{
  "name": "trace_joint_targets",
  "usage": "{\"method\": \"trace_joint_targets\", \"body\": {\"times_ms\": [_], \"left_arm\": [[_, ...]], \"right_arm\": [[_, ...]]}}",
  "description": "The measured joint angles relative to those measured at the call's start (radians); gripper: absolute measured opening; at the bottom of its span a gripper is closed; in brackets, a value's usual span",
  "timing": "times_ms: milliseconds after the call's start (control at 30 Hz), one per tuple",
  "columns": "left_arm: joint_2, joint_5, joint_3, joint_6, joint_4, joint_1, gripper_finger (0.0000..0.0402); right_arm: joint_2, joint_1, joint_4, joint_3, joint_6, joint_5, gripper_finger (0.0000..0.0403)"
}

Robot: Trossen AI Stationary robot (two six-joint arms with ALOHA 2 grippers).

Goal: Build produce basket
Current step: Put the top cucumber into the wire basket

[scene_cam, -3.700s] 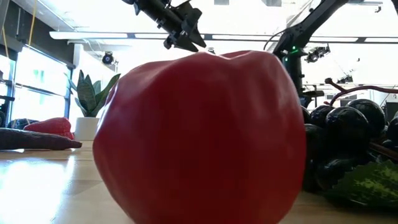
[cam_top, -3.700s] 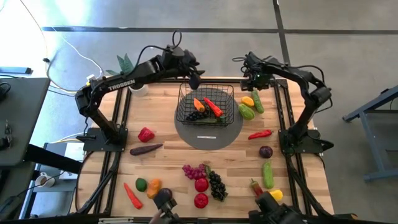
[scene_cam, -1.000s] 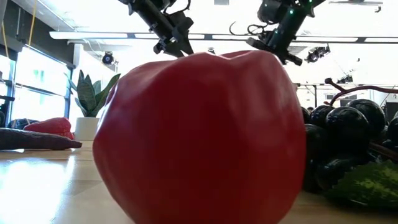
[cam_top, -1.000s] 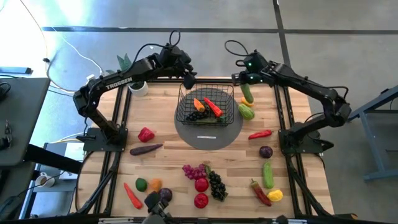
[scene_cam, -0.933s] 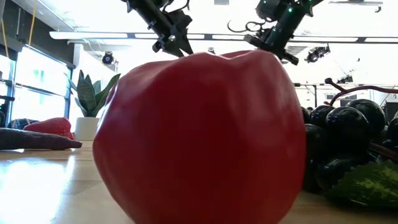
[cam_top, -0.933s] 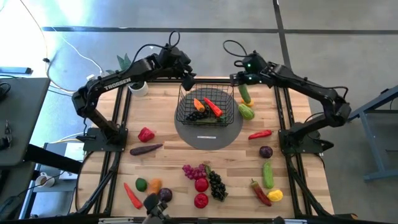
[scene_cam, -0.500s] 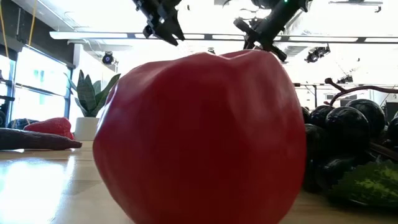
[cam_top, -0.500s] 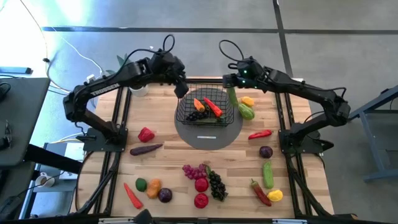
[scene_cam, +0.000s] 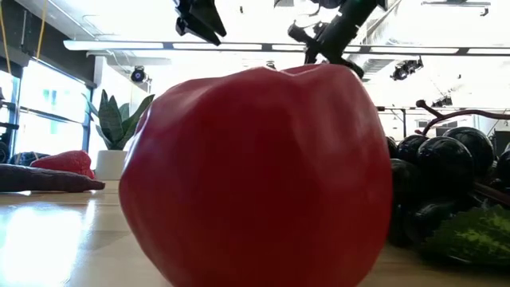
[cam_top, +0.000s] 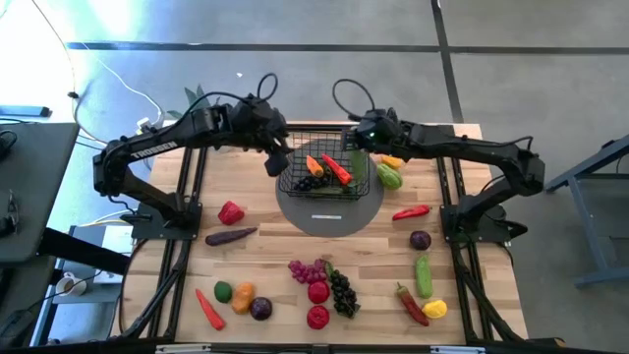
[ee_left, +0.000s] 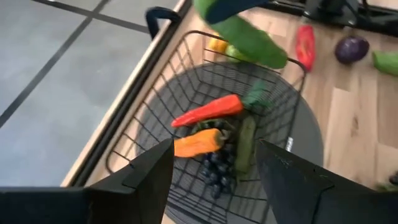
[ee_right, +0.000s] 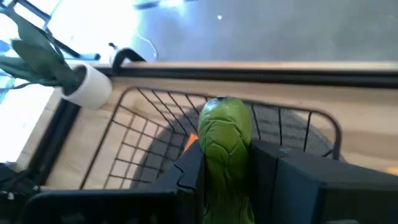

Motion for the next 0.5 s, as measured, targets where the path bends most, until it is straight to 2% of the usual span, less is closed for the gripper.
{"method": "trace_joint_targets", "body": {"times_ms": [300, 500], "left_arm": [[0.000, 0.000, 0.000, 0.017, -0.010, -0.096, 0.0214], [0.006, -0.002, -0.001, 0.008, -0.011, -0.142, 0.0214]], "right_arm": [[0.097, 0.032, 0.007, 0.000, 0.053, 0.019, 0.0061], [0.155, 0.020, 0.007, 0.000, 0.003, -0.040, 0.0078]]}}
